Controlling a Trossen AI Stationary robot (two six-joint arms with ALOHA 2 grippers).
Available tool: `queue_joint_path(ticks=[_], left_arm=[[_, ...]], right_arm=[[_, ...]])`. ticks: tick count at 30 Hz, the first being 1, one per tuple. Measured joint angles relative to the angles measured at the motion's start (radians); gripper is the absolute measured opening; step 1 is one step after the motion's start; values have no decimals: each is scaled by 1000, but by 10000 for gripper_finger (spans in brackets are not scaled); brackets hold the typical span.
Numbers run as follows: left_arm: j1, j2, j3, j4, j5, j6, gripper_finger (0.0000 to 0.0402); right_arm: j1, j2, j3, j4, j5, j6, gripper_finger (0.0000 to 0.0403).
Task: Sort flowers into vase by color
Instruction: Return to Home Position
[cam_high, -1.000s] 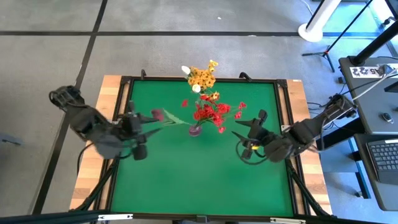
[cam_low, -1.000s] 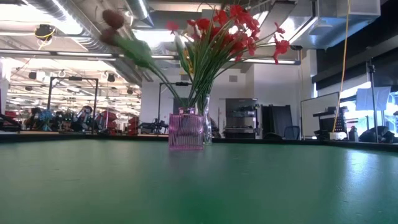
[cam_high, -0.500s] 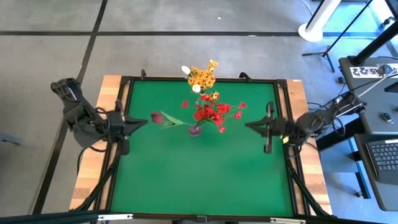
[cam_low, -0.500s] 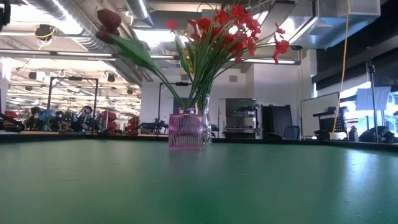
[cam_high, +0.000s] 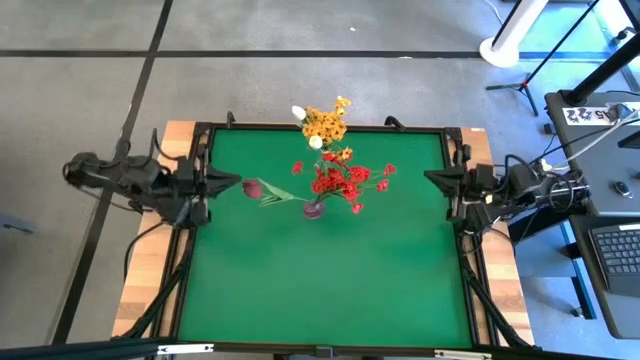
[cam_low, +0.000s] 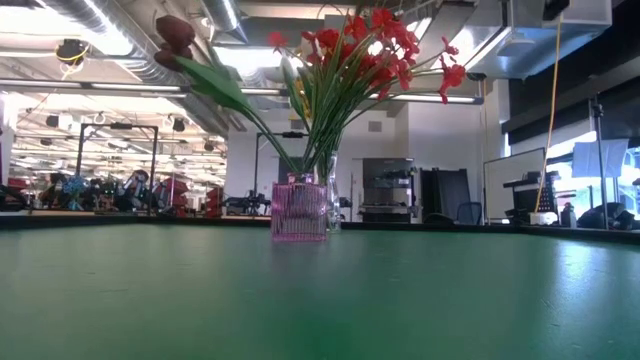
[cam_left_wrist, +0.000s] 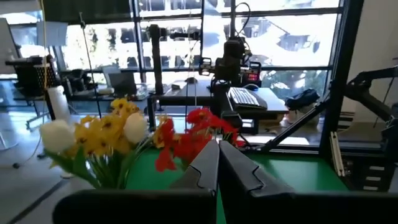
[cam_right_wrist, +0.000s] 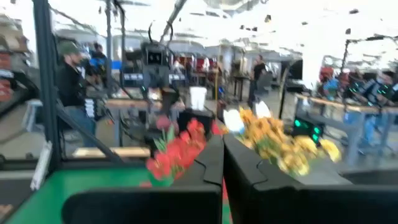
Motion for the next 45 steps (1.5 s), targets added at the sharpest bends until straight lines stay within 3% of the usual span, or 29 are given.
queue_joint_path(ticks=[5,9,17,26,29,34,45], left_arm=[[135,-88,-52,-34,139,-45,0],[185,-172,-143,-30,158,-82,0],[199,-345,-355,68,198,-150,0],[199,-463,-460,38,211,-191,0],[199,-485,-534,59,211,-204,0],[199,-485,-686,229,223,-215,0],[200,-483,-696,240,305,-267,0]], right_arm=[[-2,-80,-1,-116,10,19,5],[-2,-117,-37,-142,1,30,2],[-2,-193,-259,-28,40,79,1],[-2,-316,-445,83,64,73,1],[-2,-342,-507,141,73,48,1],[-2,-340,-560,144,73,68,0],[-2,-340,-562,137,99,113,6]])
